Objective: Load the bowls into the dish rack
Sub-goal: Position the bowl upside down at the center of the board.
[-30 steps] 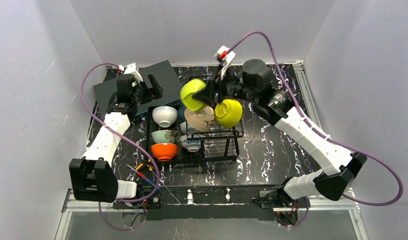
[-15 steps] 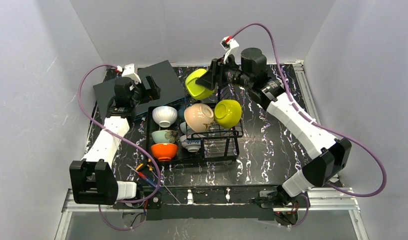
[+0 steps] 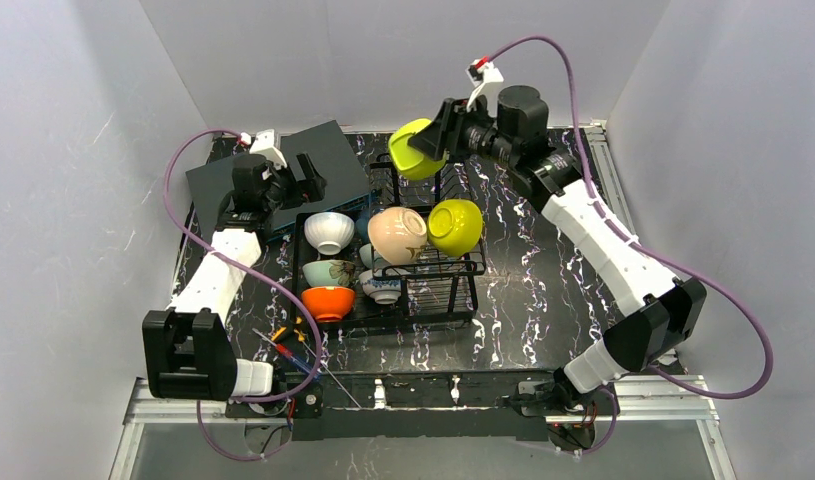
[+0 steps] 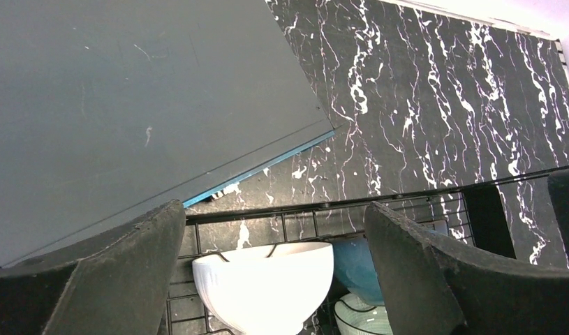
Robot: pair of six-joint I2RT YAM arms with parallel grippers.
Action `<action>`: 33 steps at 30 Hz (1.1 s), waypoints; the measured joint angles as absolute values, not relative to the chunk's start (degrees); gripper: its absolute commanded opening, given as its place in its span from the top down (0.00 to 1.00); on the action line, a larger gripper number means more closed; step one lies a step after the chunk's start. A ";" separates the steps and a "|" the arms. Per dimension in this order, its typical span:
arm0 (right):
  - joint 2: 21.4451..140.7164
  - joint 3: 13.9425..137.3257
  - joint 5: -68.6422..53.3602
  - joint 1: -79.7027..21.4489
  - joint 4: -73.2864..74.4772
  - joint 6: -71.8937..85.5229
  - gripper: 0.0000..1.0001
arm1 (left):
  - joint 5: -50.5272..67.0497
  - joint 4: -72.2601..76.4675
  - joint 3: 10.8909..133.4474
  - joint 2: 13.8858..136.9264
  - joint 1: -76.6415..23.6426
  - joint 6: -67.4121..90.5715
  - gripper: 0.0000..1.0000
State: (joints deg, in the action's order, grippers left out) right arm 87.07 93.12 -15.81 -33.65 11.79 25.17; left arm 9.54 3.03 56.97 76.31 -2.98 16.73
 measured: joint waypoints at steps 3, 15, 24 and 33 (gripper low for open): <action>87.29 94.80 -13.43 -31.81 13.96 25.39 0.99 | 10.61 2.92 56.97 76.84 -2.98 17.12 0.02; 89.73 95.55 -9.41 -29.17 18.76 26.98 0.99 | 11.81 3.05 56.97 76.84 -2.98 17.56 0.02; 88.79 92.36 -9.06 -28.84 18.37 29.69 0.99 | 12.49 3.05 56.97 76.84 -2.98 17.76 0.02; 87.24 90.11 -9.04 -28.88 19.44 29.65 0.99 | 12.78 3.03 56.97 76.84 -2.98 18.04 0.02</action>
